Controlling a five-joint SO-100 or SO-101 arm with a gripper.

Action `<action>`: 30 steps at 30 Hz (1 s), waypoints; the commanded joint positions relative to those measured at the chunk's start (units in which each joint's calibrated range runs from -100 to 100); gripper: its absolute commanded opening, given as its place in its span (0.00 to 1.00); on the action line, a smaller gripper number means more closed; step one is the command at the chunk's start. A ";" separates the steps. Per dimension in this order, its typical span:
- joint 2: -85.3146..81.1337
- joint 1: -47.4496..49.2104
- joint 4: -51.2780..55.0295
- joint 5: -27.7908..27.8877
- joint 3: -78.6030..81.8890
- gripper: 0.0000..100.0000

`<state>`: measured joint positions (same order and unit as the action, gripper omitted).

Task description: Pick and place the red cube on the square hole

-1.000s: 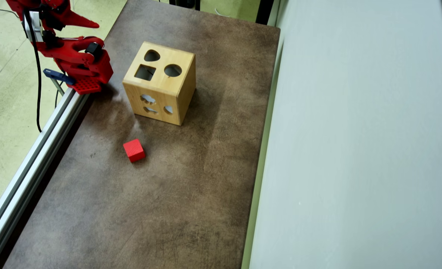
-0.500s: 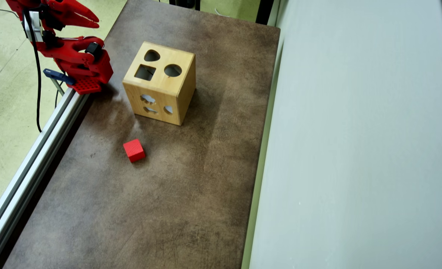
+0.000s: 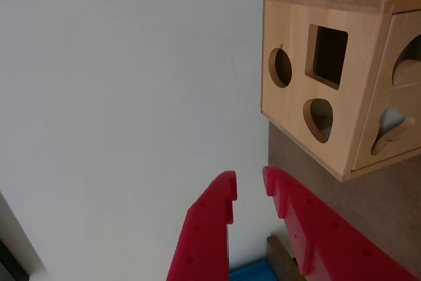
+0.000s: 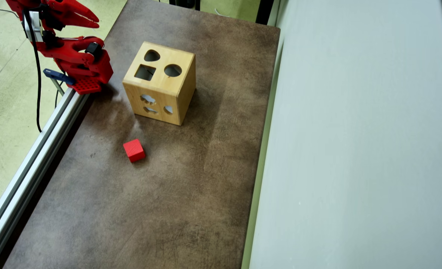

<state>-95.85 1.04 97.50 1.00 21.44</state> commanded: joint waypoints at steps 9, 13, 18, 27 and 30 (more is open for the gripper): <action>1.45 -0.45 0.17 0.24 -0.69 0.07; 1.71 -0.52 0.09 0.29 -1.77 0.07; 14.87 -0.60 0.09 0.34 -10.89 0.07; 47.57 -11.07 0.09 0.44 -47.12 0.07; 53.34 -16.42 0.09 1.22 -50.16 0.07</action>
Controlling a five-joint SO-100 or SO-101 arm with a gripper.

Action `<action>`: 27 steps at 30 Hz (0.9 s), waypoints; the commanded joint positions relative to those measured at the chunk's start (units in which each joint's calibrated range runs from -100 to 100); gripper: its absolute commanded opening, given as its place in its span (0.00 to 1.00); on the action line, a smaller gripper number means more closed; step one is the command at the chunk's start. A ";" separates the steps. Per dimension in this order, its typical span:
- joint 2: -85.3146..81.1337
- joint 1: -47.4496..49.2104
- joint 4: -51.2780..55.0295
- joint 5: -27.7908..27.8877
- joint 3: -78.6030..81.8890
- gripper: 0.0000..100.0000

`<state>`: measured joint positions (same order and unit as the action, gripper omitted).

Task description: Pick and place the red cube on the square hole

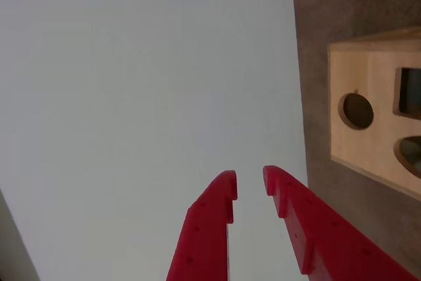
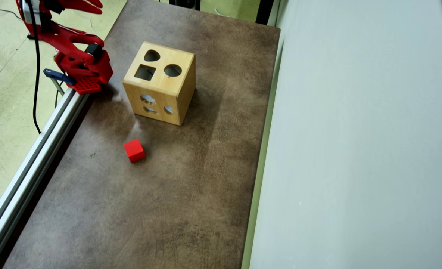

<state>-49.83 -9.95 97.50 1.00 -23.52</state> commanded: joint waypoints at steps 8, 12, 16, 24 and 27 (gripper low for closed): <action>17.18 -16.20 0.09 8.99 -5.19 0.07; 21.59 -21.10 0.09 13.28 -5.19 0.07; 25.16 -23.40 0.09 18.22 -5.10 0.07; 30.76 -24.15 0.01 27.16 -5.01 0.07; 32.21 -24.15 0.01 31.16 -5.01 0.07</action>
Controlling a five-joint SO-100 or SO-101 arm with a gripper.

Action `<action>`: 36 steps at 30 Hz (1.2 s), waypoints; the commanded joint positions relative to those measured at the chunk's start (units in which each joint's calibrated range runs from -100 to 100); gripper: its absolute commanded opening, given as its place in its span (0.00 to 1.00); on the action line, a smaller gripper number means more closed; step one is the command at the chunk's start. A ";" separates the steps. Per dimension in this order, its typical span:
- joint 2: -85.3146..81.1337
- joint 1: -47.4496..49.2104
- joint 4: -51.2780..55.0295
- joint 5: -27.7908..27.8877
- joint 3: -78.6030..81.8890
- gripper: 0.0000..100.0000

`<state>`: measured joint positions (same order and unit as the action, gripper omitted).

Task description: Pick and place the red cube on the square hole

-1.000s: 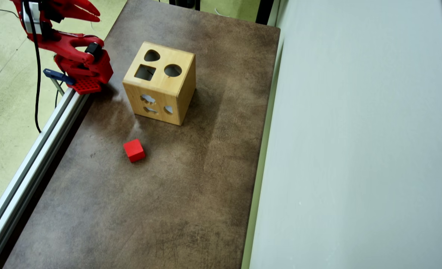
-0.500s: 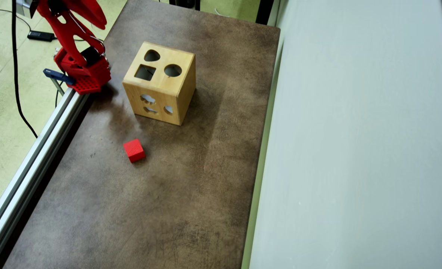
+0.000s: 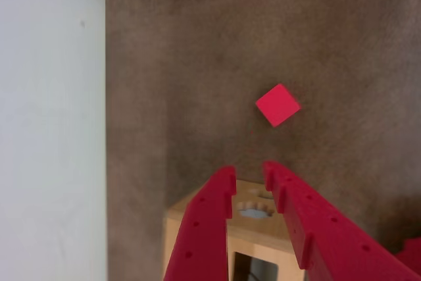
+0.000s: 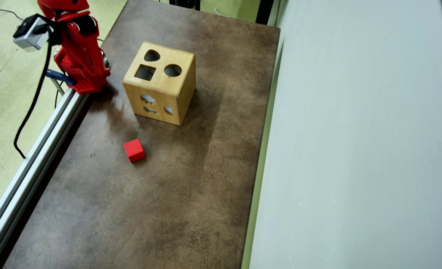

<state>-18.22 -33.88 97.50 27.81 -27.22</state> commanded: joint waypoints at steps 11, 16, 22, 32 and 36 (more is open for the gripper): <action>7.14 0.45 0.01 15.87 -1.31 0.07; 9.69 0.67 0.01 18.22 -1.31 0.07; 10.87 0.67 0.01 18.02 -1.31 0.07; 11.04 0.67 0.09 18.12 -1.31 0.07; 11.04 0.67 0.09 18.17 -1.31 0.07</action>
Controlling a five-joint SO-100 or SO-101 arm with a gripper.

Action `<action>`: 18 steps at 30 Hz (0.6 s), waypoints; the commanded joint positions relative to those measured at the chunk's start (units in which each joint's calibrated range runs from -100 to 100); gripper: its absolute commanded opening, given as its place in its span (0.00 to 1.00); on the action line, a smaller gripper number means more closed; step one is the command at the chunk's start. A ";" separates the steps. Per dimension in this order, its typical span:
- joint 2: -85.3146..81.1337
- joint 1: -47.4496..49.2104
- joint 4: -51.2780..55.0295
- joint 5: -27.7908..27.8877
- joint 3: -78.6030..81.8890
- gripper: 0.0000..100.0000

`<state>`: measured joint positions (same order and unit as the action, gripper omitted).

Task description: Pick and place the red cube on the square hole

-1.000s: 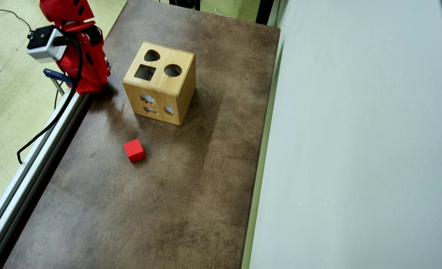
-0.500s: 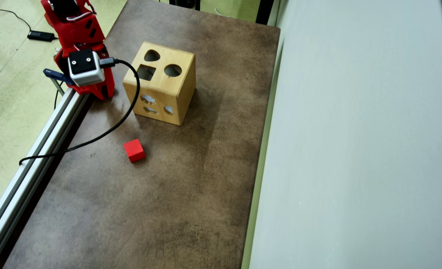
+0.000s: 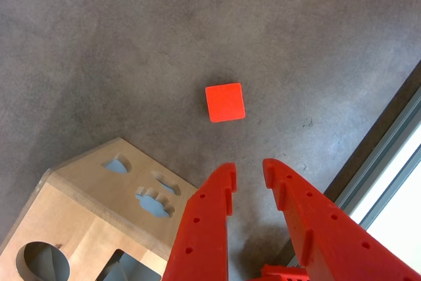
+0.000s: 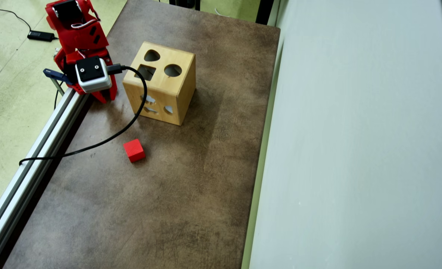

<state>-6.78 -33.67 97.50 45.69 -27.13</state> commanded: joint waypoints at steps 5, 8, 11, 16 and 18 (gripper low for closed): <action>-0.40 0.46 0.09 0.29 -1.31 0.08; -0.31 0.53 -0.07 0.34 -1.40 0.08; -0.06 0.53 -0.07 0.34 -1.40 0.12; 1.47 0.53 -0.07 0.34 -1.40 0.29; 1.47 0.46 -0.07 0.34 -1.40 0.36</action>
<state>-4.75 -33.67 97.50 45.69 -27.13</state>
